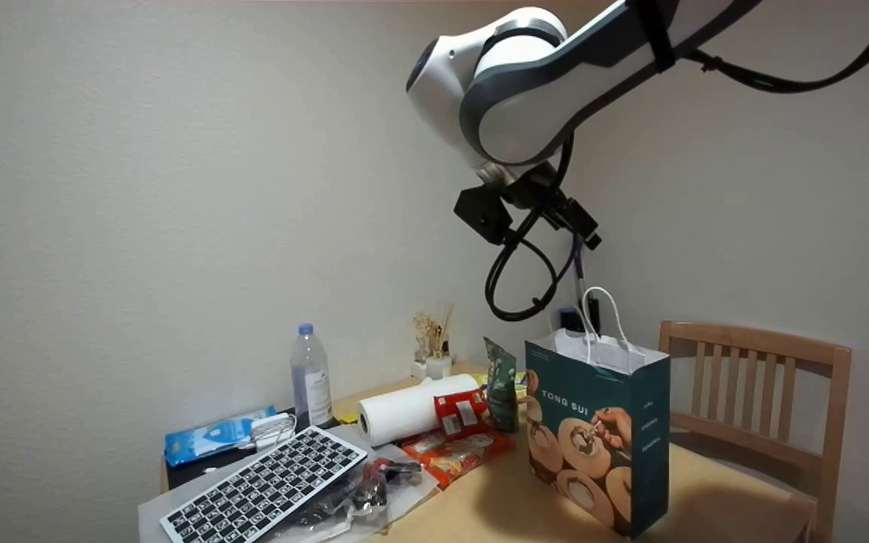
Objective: Put the blue plastic inside the bag
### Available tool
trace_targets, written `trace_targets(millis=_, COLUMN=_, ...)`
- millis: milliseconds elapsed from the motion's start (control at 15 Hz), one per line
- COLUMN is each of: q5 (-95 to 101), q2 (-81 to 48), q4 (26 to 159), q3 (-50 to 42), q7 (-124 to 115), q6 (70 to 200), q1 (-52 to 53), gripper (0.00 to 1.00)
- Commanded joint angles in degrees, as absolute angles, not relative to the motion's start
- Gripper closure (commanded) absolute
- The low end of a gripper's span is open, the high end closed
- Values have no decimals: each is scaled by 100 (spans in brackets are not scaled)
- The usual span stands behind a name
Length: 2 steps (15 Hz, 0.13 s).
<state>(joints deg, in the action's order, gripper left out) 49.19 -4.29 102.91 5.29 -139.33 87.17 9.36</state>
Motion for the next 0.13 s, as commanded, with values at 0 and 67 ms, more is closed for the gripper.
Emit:
trace_targets(millis=0, q5=4918, q2=-436, q4=10273, q3=594, q7=-13951, q6=8694, q1=900, gripper=0)
trace_targets(millis=67, q5=4918, q2=-436, q4=10273, q3=594, q7=-13956, q6=8694, q1=900, gripper=0)
